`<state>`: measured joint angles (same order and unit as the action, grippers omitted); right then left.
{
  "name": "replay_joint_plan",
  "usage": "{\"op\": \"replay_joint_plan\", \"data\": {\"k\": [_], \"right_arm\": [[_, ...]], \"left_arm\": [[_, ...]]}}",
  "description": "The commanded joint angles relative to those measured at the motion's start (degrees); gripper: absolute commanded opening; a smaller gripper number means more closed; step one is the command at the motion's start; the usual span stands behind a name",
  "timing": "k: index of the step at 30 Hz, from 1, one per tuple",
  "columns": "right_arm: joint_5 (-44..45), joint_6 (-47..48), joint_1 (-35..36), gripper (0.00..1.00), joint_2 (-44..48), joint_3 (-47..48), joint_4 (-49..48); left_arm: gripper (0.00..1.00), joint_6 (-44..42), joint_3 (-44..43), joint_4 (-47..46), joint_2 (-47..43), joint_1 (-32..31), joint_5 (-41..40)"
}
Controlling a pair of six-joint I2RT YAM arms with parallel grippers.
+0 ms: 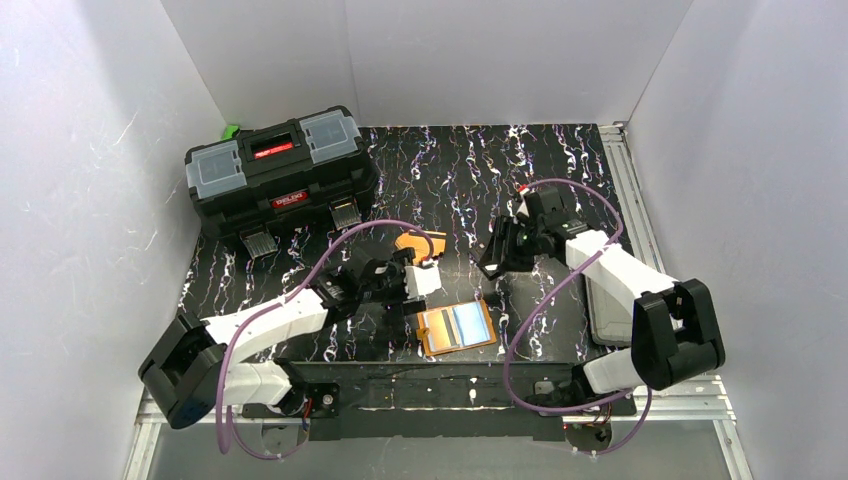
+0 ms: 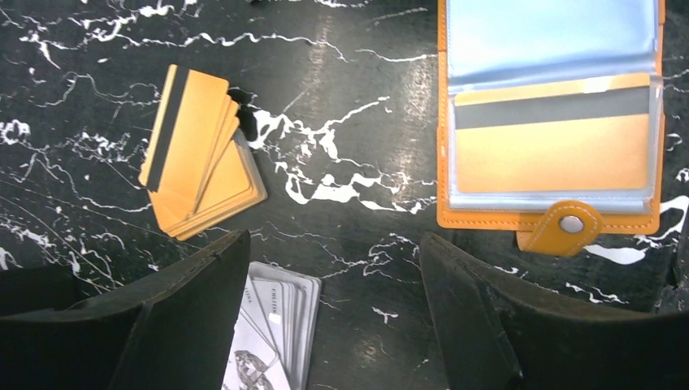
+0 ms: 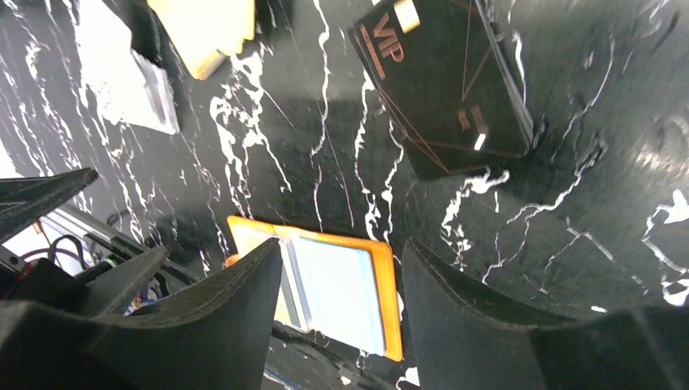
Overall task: Put the credit cards into the card holder
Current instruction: Turn over the card slot in the card holder.
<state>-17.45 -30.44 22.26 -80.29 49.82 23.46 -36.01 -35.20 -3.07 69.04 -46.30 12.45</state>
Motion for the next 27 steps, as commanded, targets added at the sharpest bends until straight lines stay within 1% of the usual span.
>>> {"op": "replay_joint_plan", "data": {"k": [1, 4, 7, 10, 13, 18, 27], "right_arm": [[-0.7, 2.3, -0.4, 0.63, 0.0, 1.6, 2.2], [-3.6, 0.5, 0.2, 0.63, 3.8, -5.1, -0.5], [-4.7, -0.8, 3.3, 0.62, 8.1, -10.1, -2.2], [-4.0, -1.7, 7.2, 0.62, 9.4, -11.9, -2.0], [-3.4, -2.3, 8.8, 0.62, 9.9, -13.5, -2.5], [-3.8, -2.5, 9.5, 0.61, 9.1, -14.7, -4.1], [-5.7, -2.2, 10.6, 0.6, 6.8, -14.8, -6.4]], "left_arm": [[0.76, -1.7, -2.3, -0.7, -0.1, 0.4, 3.3], [0.77, -3.3, -2.7, -1.1, 1.7, 0.3, 6.9], [0.75, -7.2, -2.2, -0.8, 4.2, -0.1, 9.1], [0.74, -13.1, 1.5, -3.2, 5.2, -0.1, 10.1], [0.74, -16.0, 3.3, -4.6, 6.8, -0.2, 11.0], [0.74, -15.8, 2.7, -7.0, 9.0, -0.7, 11.1], [0.7, -15.4, 3.5, -9.3, 10.3, -2.4, 11.1]]}}
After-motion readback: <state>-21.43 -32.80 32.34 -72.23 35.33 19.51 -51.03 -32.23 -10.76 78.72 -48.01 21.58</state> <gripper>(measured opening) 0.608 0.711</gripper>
